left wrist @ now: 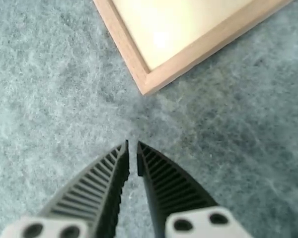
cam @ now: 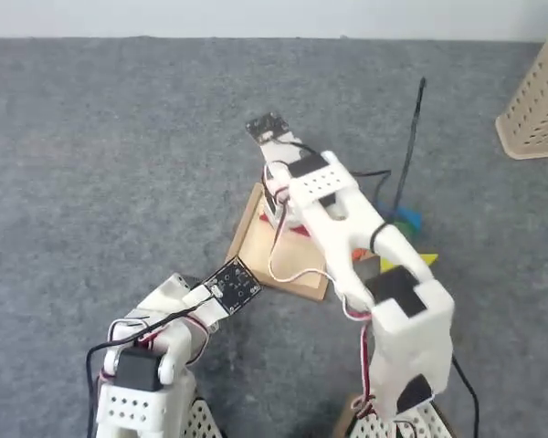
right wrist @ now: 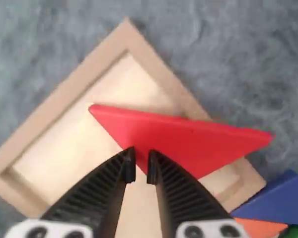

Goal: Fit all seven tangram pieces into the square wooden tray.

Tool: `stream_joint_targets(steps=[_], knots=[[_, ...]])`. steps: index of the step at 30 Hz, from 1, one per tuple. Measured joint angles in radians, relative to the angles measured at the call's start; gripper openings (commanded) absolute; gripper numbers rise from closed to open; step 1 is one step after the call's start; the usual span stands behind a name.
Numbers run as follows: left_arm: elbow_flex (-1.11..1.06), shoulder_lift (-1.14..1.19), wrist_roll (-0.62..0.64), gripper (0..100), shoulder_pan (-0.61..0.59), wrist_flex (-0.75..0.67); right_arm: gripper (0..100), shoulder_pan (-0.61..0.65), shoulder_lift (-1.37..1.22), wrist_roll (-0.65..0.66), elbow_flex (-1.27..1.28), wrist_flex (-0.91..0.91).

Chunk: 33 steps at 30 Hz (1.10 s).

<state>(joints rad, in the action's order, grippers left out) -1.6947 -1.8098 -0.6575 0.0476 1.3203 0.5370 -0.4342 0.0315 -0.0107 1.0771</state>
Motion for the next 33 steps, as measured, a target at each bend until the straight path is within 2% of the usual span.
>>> stream_joint_targets(steps=[3,6,15,19,24,33], knots=[[0.0,0.0,0.0,3,0.0,0.0,6.3,0.002,-0.063,-0.032,-0.097,0.04],[0.0,0.0,0.0,3,0.0,0.0,0.6,-0.002,-0.095,-0.063,-0.157,0.087],[0.0,0.0,0.0,3,0.0,0.0,2.8,0.0,0.002,-0.069,-0.166,0.138],[0.0,0.0,0.0,3,0.0,0.0,2.8,-0.006,0.078,0.008,-0.166,0.126],[0.0,0.0,0.0,3,0.0,0.0,2.8,-0.017,0.057,0.135,-0.167,0.037],[0.0,0.0,0.0,3,-0.006,0.0,2.4,-0.12,-0.112,0.155,-0.219,0.003]])
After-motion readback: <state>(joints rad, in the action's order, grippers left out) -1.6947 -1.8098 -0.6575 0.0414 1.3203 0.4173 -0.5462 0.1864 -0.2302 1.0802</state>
